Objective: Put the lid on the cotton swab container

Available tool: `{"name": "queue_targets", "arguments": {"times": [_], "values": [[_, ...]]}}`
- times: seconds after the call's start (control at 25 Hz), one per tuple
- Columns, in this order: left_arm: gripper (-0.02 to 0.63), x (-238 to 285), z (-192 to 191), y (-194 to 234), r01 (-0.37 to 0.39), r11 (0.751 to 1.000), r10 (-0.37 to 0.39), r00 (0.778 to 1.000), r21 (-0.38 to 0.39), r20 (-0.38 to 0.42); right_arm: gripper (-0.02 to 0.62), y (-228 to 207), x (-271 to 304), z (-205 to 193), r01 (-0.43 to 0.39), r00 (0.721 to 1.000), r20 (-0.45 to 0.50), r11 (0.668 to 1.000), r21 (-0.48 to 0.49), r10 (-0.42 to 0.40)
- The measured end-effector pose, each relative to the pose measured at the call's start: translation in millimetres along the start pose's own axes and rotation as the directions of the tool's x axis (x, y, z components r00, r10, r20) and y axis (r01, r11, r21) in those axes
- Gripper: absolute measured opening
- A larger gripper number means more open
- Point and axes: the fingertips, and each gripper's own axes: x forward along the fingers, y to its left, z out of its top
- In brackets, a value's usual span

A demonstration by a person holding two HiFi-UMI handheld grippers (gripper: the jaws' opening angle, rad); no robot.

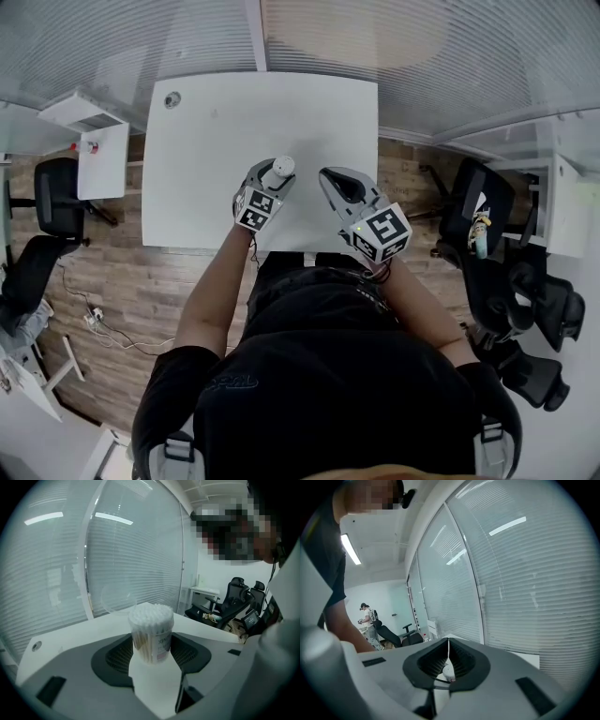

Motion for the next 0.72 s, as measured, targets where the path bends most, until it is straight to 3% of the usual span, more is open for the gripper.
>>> {"name": "queue_targets", "arguments": {"times": [0.2, 0.72], "values": [[0.259, -18, 25, -22, -0.001, 0.998, 0.002, 1.000, -0.058, 0.018, 0.023, -3, -23, 2, -0.049, 0.999, 0.011, 0.999, -0.003, 0.049], [0.259, -65, 87, -98, -0.010, 0.998, 0.014, 0.998, -0.068, 0.053, 0.023, 1, -78, -4, -0.191, 0.981, 0.030, 0.981, -0.011, 0.192]]}}
